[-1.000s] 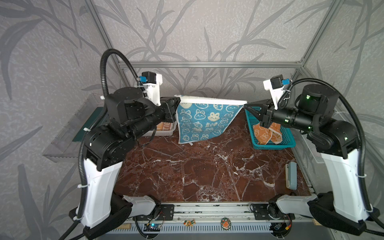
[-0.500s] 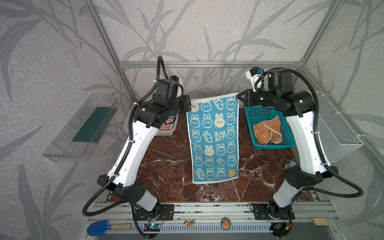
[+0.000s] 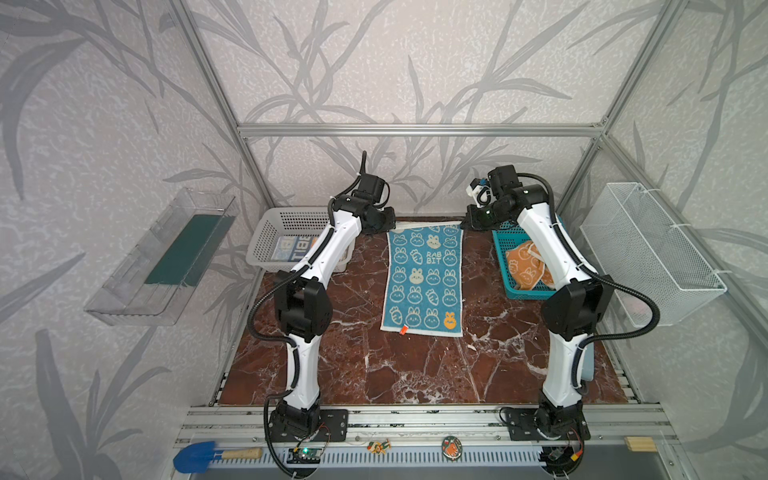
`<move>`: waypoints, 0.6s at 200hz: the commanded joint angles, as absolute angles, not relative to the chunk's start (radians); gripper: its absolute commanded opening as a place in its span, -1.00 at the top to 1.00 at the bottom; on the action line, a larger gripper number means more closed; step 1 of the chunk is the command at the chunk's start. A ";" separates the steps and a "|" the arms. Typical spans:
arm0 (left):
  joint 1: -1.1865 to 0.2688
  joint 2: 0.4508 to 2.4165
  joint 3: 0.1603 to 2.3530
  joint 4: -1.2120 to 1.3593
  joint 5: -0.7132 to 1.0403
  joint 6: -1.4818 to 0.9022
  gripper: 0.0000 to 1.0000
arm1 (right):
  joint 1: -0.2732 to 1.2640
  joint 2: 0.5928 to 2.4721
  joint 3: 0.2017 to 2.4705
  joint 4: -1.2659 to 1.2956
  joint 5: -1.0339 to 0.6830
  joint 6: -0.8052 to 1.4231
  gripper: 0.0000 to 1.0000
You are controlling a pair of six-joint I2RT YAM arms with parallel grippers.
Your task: Fold and stack the towels
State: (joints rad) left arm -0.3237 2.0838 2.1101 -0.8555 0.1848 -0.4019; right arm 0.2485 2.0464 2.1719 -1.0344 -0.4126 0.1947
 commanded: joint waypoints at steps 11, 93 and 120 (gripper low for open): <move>-0.316 2.032 2.031 -0.863 0.226 -0.382 1.00 | 0.244 1.963 1.915 -0.920 -0.478 0.232 1.00; -0.322 1.764 1.451 -0.708 0.248 -0.429 1.00 | 0.254 1.718 1.329 -0.699 -0.516 0.305 1.00; -0.333 1.682 1.278 -0.636 0.272 -0.481 1.00 | 0.271 1.650 1.219 -0.683 -0.509 0.304 1.00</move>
